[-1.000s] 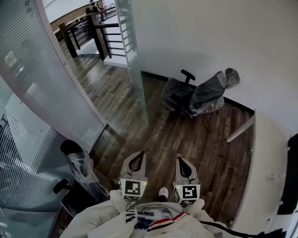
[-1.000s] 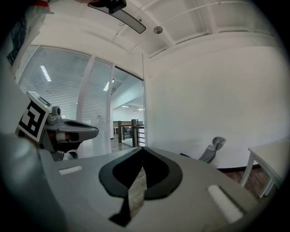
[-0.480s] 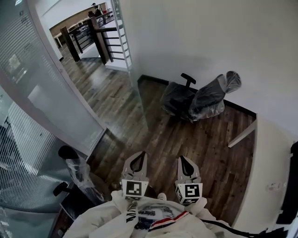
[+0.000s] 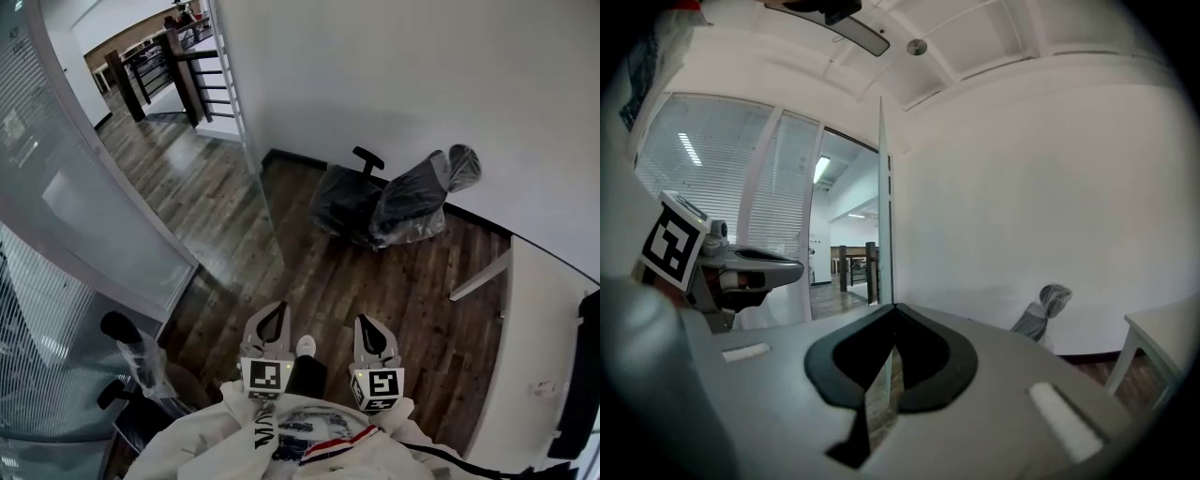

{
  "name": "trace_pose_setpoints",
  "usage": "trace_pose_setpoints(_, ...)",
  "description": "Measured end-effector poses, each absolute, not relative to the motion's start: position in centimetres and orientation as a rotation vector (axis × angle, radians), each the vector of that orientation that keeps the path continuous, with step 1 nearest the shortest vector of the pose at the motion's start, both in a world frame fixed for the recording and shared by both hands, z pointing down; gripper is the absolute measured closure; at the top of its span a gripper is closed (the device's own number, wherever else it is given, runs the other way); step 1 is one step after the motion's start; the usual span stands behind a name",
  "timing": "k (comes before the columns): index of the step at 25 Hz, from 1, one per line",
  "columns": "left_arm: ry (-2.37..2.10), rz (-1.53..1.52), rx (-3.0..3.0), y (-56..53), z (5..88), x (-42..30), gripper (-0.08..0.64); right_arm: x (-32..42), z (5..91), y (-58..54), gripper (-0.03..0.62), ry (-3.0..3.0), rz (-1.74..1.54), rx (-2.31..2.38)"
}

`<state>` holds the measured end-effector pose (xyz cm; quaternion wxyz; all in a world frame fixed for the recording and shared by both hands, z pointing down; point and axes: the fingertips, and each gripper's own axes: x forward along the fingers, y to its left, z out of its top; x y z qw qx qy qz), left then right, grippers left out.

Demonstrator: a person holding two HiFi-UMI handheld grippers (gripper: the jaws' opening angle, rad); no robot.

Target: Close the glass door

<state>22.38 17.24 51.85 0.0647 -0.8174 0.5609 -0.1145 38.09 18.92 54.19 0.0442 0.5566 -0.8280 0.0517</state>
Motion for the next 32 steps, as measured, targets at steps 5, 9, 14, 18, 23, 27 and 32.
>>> trace_pose_setpoints(5, 1.637, -0.324, -2.487, 11.7, 50.7, 23.5, 0.557, 38.5, 53.8, 14.1, 0.588, -2.501, 0.166, 1.720)
trace_pose_setpoints(9, 1.629, -0.349, -2.516, 7.9, 51.4, 22.8, 0.557, 37.2, 53.9, 10.4, 0.588, -2.495, 0.178, 1.720)
trace_pose_setpoints(14, 1.604, -0.357, -2.541, 3.1, 51.7, 22.6, 0.557, 36.6, 54.4, 6.0, 0.588, -2.469, 0.200, 1.731)
trace_pose_setpoints(18, 1.593, -0.342, -2.546, -0.3, 51.3, 22.0, 0.557, 35.9, 54.2, 2.7, 0.588, -2.464, 0.194, 1.736)
trace_pose_setpoints(23, 1.604, -0.329, -2.544, -4.5, 51.3, 20.5, 0.557, 34.4, 53.7, -1.6, 0.588, -2.471, 0.172, 1.721)
trace_pose_setpoints(27, 1.595, -0.310, -2.540, -7.2, 51.2, 19.4, 0.557, 33.1, 53.5, -4.6, 0.588, -2.471, 0.150, 1.721)
trace_pose_setpoints(32, 1.620, -0.291, -2.536, -10.5, 50.9, 17.9, 0.557, 31.3, 52.6, -7.4, 0.588, -2.484, 0.120, 1.693)
